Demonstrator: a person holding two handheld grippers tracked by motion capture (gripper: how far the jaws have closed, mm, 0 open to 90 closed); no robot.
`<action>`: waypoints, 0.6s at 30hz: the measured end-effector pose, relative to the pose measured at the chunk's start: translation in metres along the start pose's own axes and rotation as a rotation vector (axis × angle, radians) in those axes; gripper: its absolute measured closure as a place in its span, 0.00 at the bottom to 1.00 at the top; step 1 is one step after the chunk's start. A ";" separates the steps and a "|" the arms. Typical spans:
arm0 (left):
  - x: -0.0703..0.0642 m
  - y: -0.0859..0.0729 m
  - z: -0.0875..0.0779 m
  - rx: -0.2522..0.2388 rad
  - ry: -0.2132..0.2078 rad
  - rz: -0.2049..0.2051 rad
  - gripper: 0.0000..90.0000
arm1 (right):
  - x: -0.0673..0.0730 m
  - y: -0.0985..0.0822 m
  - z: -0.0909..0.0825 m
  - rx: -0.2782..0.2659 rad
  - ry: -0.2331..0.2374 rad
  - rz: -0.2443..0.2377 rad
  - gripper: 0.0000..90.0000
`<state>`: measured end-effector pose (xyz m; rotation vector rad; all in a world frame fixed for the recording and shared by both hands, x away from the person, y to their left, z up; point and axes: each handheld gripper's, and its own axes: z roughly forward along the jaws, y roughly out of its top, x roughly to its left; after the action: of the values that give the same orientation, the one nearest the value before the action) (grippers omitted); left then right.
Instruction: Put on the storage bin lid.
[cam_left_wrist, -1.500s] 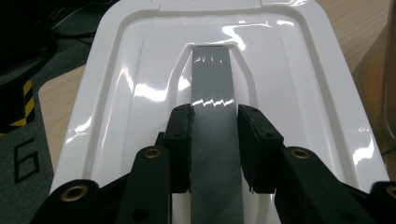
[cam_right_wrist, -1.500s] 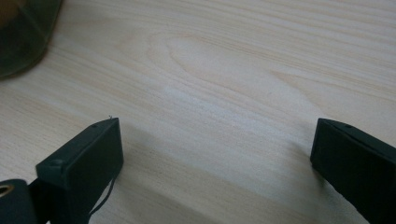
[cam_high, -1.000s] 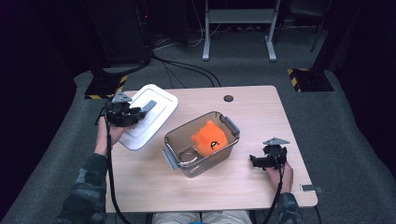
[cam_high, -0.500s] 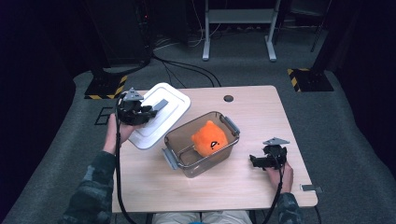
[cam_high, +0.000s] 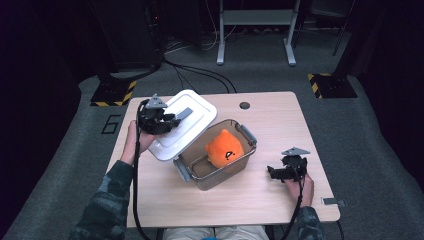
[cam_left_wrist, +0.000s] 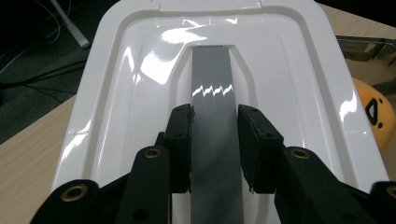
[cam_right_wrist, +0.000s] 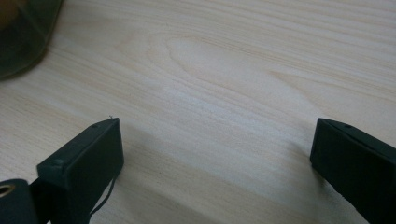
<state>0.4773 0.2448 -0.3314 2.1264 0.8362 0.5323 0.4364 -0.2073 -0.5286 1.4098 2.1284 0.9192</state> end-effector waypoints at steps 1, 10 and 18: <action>-0.001 0.002 0.001 0.007 -0.005 0.011 0.74 | 0.000 0.000 0.000 -0.001 0.000 0.000 0.02; -0.014 0.009 0.009 -0.002 -0.031 0.033 0.74 | 0.000 0.000 0.000 0.000 0.000 0.000 0.02; -0.031 0.016 0.022 0.008 -0.072 0.066 0.74 | 0.000 0.000 0.000 0.000 0.000 0.000 0.02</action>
<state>0.4756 0.2037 -0.3355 2.1740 0.7311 0.4838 0.4364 -0.2074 -0.5286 1.4094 2.1286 0.9193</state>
